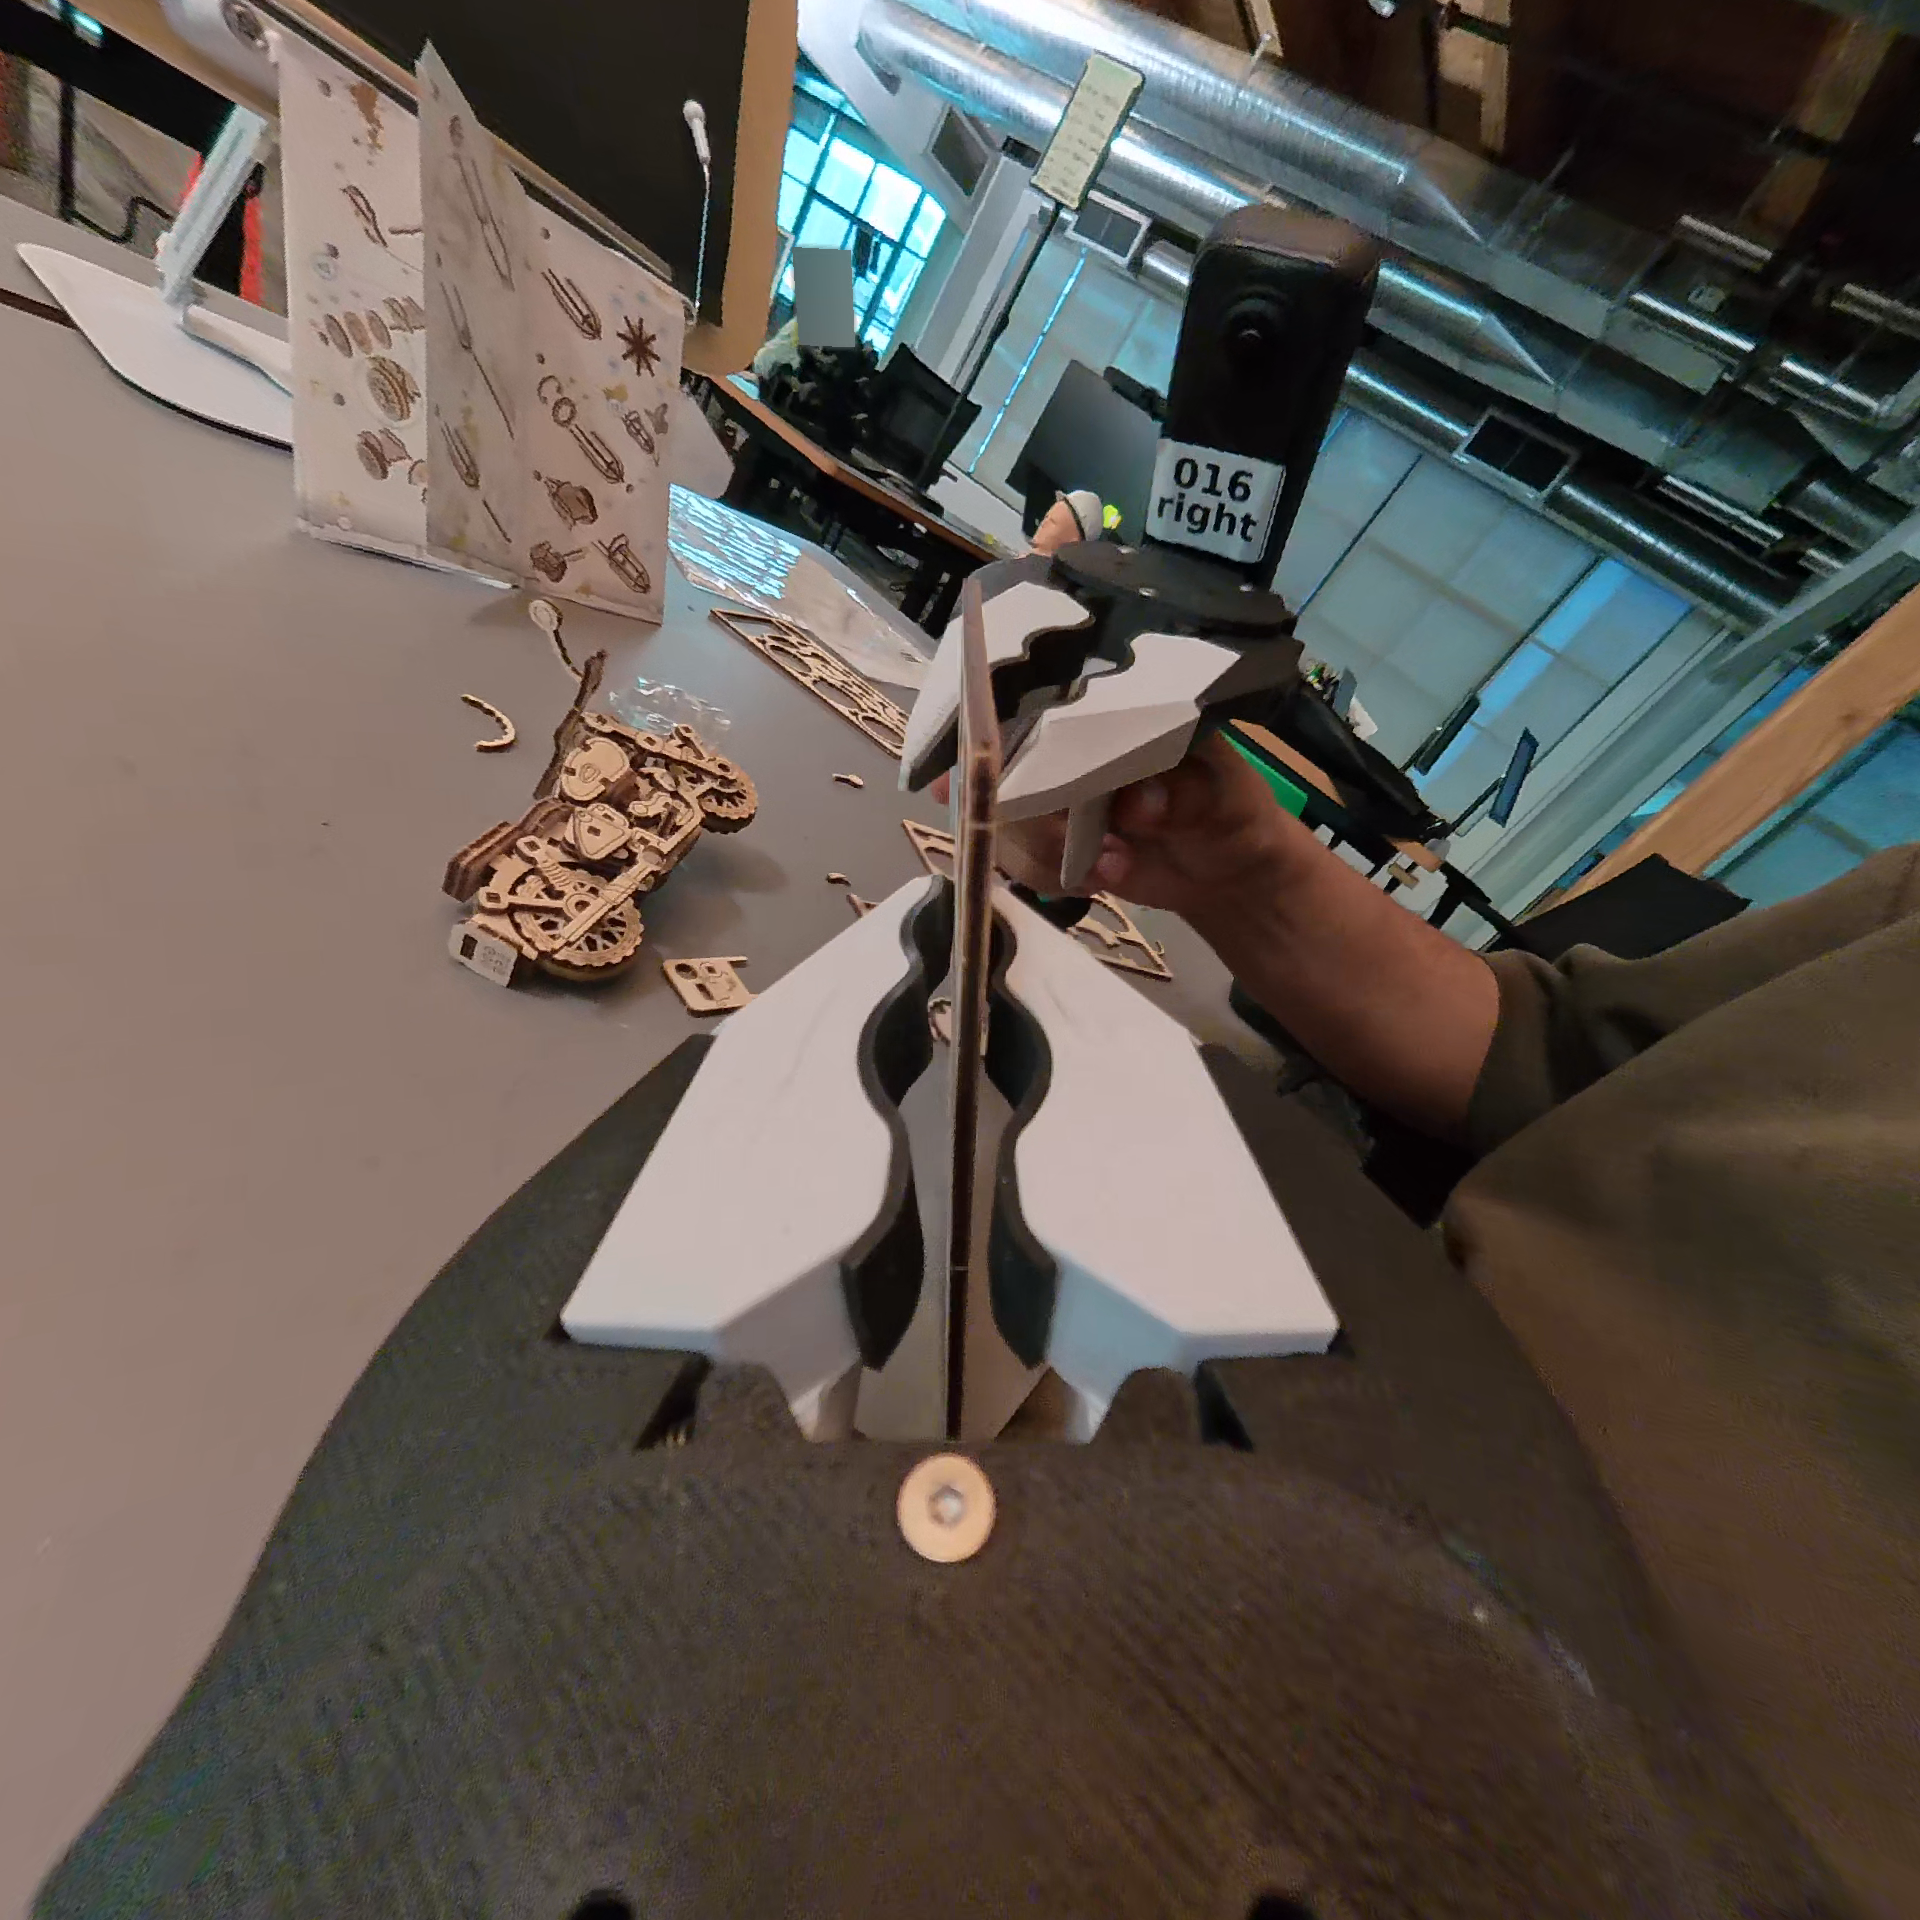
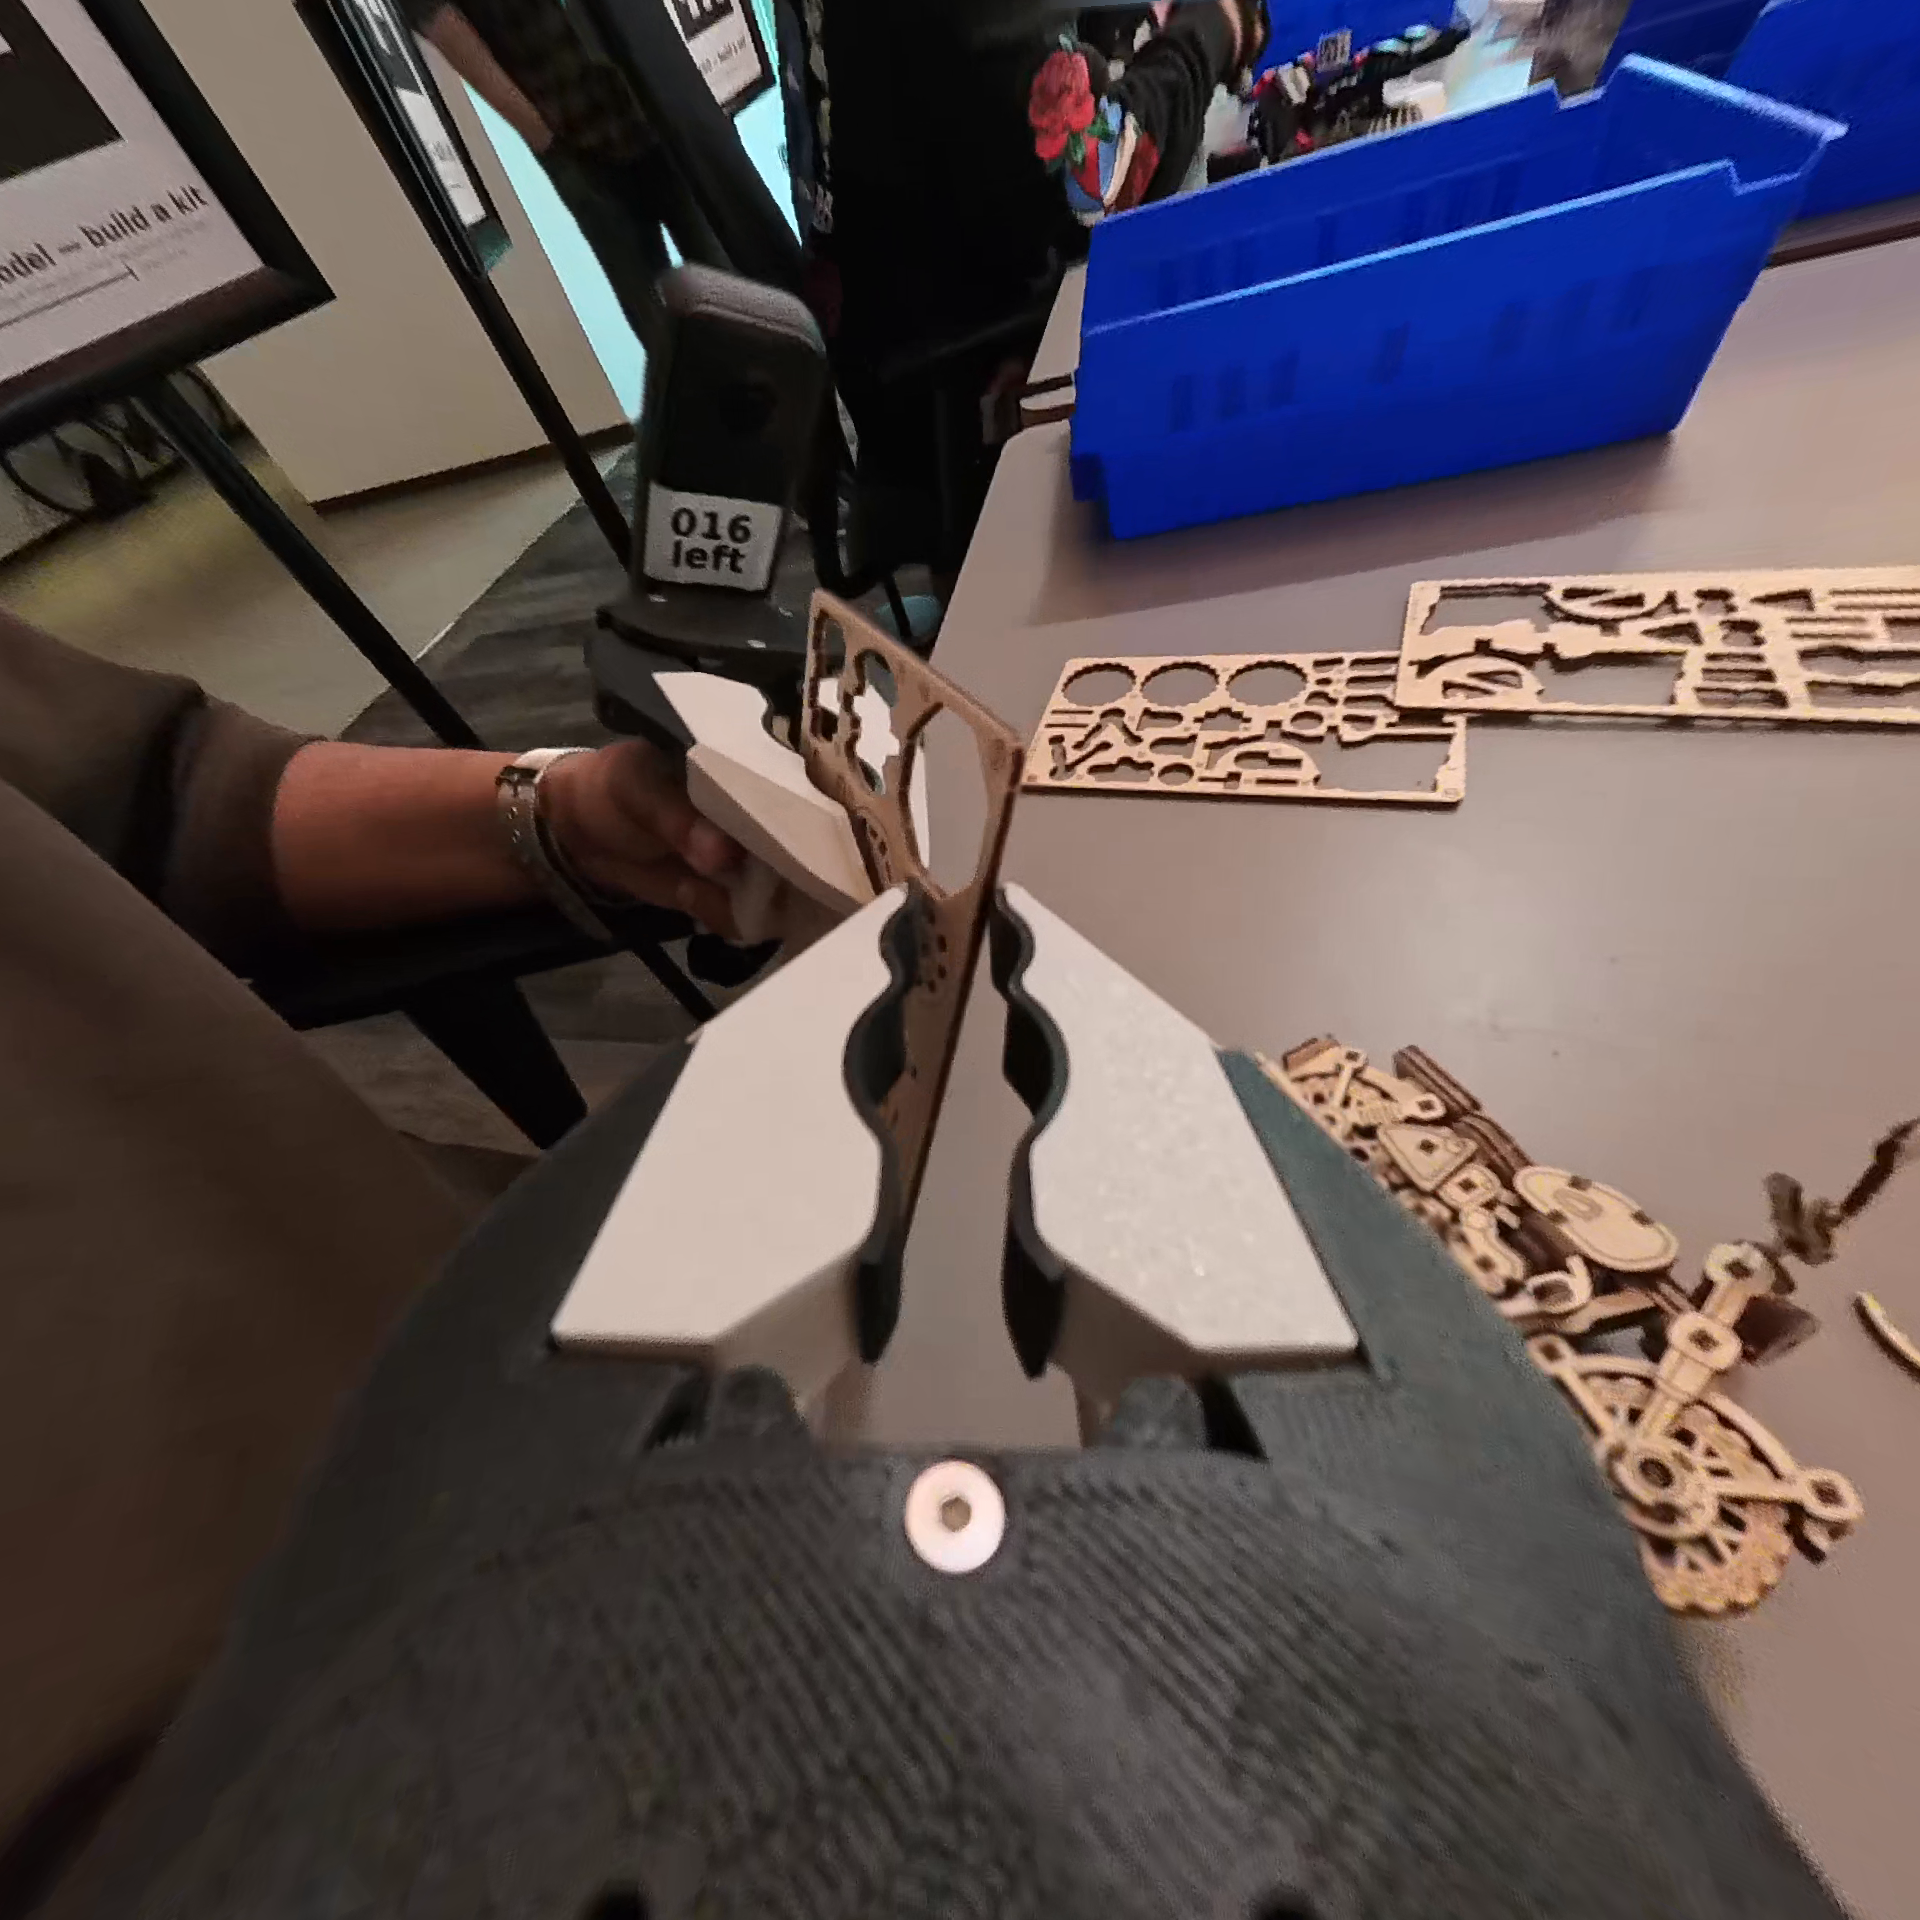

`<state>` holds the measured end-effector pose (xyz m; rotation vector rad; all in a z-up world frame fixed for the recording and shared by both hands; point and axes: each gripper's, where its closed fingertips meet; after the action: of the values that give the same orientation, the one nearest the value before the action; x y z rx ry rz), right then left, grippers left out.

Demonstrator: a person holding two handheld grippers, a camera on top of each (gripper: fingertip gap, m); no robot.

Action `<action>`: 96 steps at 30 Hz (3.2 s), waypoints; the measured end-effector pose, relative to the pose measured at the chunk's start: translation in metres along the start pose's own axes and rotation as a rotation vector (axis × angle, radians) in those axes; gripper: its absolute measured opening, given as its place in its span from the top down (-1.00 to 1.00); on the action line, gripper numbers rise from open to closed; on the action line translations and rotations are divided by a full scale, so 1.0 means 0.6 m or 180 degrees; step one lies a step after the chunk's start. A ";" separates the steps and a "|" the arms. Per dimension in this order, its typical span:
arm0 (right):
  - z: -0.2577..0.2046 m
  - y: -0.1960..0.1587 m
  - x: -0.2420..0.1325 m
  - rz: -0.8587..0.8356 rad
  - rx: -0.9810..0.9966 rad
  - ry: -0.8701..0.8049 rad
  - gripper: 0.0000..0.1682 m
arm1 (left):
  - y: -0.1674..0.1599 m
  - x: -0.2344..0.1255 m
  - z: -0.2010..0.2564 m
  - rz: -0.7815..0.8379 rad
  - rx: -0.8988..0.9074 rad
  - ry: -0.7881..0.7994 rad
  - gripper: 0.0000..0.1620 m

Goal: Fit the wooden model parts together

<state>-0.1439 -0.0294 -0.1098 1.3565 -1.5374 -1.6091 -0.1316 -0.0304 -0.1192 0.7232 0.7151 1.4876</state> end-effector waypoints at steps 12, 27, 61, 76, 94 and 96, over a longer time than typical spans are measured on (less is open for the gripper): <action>-0.006 -0.014 -0.007 -0.0305 -0.0290 0.0024 0.85 | -0.008 0.003 0.004 -0.0100 0.0089 -0.0002 1.00; -0.001 -0.021 -0.010 -0.0740 -0.0471 -0.0257 0.83 | -0.009 0.007 0.002 -0.0084 0.0356 0.0219 1.00; 0.008 0.044 -0.036 -0.0134 -0.0234 -0.0583 0.71 | 0.073 -0.044 -0.009 0.0829 -0.0440 -0.0163 1.00; 0.044 0.092 -0.161 0.0669 0.0662 -0.0385 0.99 | 0.098 -0.069 -0.029 0.1077 -0.0072 0.0361 0.34; 0.157 -0.176 -0.584 -0.1644 -0.0290 -0.4035 0.99 | -0.044 0.010 -0.152 -0.1029 0.1258 0.2289 0.45; 0.160 -0.198 -0.581 -0.2233 -0.0622 -0.4139 0.99 | -0.055 0.016 -0.169 -0.1274 0.1116 0.2372 0.45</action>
<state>-0.0757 0.3446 -0.1331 0.6798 -1.4057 -3.3821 -0.1922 -0.0208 -0.2071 0.2264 1.6151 1.2510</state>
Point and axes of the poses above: each gripper's, where its closed fingertips meet, x out along the fingers, y out of its top, z = x × y across the jaws, and after that the axes turned 6 degrees about -x, right-handed
